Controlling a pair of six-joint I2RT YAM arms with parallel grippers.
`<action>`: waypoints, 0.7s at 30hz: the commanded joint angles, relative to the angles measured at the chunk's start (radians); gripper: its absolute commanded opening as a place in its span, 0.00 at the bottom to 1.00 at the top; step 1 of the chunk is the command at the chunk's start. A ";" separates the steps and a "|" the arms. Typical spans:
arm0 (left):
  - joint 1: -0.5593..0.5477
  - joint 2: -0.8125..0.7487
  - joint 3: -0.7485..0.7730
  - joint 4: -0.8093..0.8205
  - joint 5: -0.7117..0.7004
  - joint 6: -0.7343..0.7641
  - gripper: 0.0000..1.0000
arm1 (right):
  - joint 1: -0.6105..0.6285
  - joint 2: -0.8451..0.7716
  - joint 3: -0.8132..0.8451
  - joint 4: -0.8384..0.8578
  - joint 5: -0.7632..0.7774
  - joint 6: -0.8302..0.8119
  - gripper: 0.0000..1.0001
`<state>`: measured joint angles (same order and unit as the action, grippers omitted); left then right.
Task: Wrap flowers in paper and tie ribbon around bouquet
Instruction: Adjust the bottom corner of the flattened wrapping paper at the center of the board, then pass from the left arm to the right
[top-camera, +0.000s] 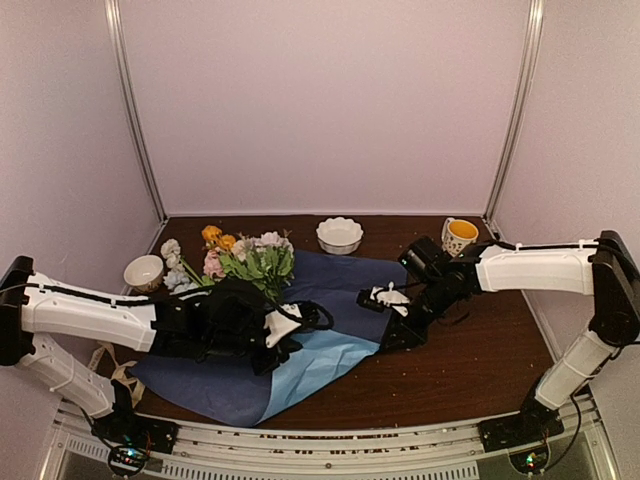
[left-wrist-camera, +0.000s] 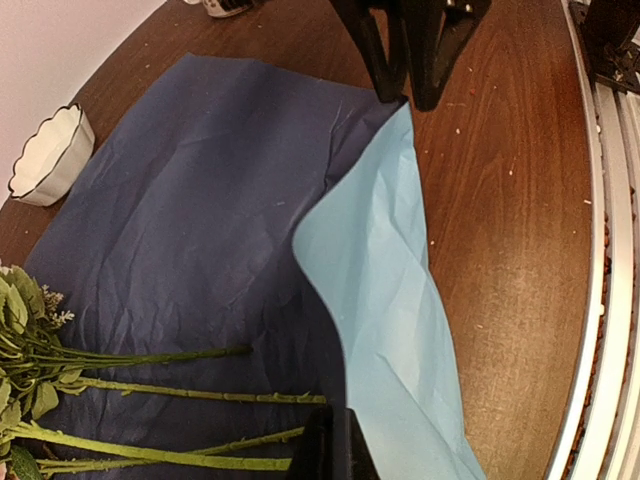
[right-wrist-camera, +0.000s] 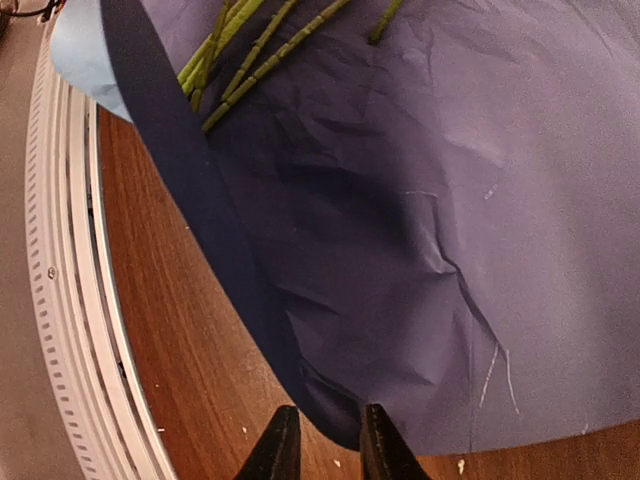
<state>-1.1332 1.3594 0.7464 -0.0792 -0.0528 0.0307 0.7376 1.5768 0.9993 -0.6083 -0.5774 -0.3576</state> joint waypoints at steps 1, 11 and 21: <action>0.006 0.037 0.034 0.010 0.033 0.020 0.00 | -0.063 -0.064 0.052 -0.021 -0.130 0.046 0.29; 0.007 0.025 0.039 0.004 0.024 0.029 0.00 | -0.088 0.143 0.214 0.135 -0.129 0.316 0.13; 0.007 0.033 0.050 0.003 -0.047 0.065 0.00 | -0.014 0.365 0.282 -0.046 -0.231 0.192 0.03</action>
<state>-1.1328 1.3987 0.7631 -0.0845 -0.0570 0.0624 0.7120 1.9152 1.2720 -0.5426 -0.7506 -0.1234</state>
